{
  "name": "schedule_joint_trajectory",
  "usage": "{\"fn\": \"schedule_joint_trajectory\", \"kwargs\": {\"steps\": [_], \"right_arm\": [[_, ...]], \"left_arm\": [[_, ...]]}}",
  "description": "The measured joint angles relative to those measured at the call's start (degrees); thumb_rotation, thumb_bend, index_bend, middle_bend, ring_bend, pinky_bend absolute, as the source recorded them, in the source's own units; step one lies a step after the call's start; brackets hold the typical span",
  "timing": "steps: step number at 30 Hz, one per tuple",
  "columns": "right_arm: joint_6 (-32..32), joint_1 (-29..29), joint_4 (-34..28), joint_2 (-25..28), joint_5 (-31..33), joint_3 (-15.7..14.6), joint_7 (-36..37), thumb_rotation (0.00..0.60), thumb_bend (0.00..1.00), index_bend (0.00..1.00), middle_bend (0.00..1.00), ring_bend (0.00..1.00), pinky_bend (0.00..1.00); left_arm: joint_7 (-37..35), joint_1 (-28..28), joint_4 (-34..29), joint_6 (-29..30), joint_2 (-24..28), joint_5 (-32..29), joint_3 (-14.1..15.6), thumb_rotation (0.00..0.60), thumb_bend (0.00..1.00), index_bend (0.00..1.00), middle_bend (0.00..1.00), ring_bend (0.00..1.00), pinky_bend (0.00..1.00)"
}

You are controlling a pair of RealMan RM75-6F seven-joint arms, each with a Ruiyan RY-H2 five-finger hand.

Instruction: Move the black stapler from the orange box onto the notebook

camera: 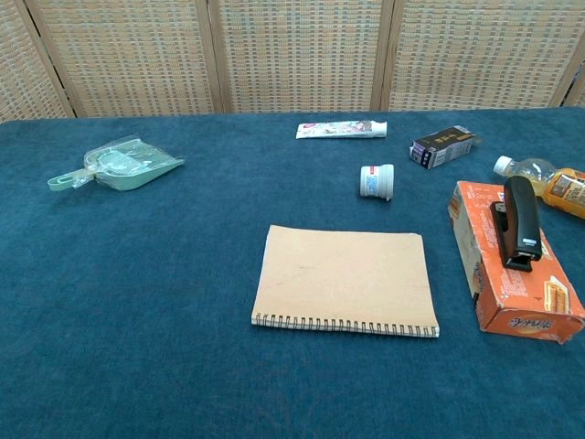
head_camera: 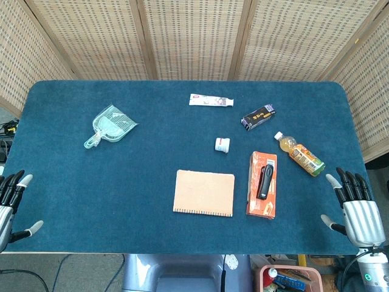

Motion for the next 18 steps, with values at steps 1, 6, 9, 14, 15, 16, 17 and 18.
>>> {"fn": "schedule_joint_trajectory", "kwargs": {"steps": [1,6,9,14,15,16,17,18], "right_arm": [[-0.1,0.1,0.1,0.0,0.0,0.0,0.0,0.6,0.0,0.0,0.0,0.0,0.0],[-0.8,0.3,0.2,-0.1,-0.3,-0.4,0.1,0.6,0.0,0.0,0.0,0.0,0.0],[-1.7,1.1,0.9,-0.2,-1.3,-0.7,0.1,0.6,0.0,0.0,0.0,0.0,0.0],[-3.5,4.6,7.9,-1.7,-6.5,-1.5,3.1,0.6,0.0,0.0,0.0,0.0,0.0],[-4.0,5.5,9.8,-2.0,-7.7,-1.7,4.3,0.6,0.0,0.01,0.0,0.0,0.0],[-4.4,6.5,11.9,-2.5,-9.0,-1.9,5.8,0.6,0.0,0.01,0.0,0.0,0.0],[-5.0,8.0,14.7,-3.0,-10.8,-2.4,7.9,0.6,0.0,0.01,0.01,0.0,0.0],[-5.5,9.3,16.8,-3.5,-12.3,-2.7,9.6,0.6,0.0,0.01,0.01,0.0,0.0]], "left_arm": [[0.0,0.0,0.0,0.0,0.0,0.0,0.0,0.6,0.0,0.0,0.0,0.0,0.0],[0.0,-0.1,0.0,-0.3,0.0,-0.2,-0.1,0.6,0.0,0.0,0.0,0.0,0.0],[-0.3,0.0,-0.2,-0.2,0.1,-0.5,-0.2,0.6,0.0,0.0,0.0,0.0,0.0],[-0.5,-0.2,-0.5,-0.1,0.2,-0.7,-0.6,0.6,0.0,0.0,0.0,0.0,0.0],[-0.5,-0.3,-0.5,-0.3,0.2,-0.9,-0.7,0.6,0.0,0.0,0.0,0.0,0.0],[-0.4,-0.4,-0.5,-0.6,0.2,-1.3,-0.8,0.6,0.0,0.0,0.0,0.0,0.0],[-0.3,-0.5,-0.6,-0.8,0.1,-1.7,-1.0,0.6,0.0,0.0,0.0,0.0,0.0],[-0.1,-0.7,-0.6,-1.1,0.1,-2.2,-1.2,0.6,0.0,0.0,0.0,0.0,0.0]]}}
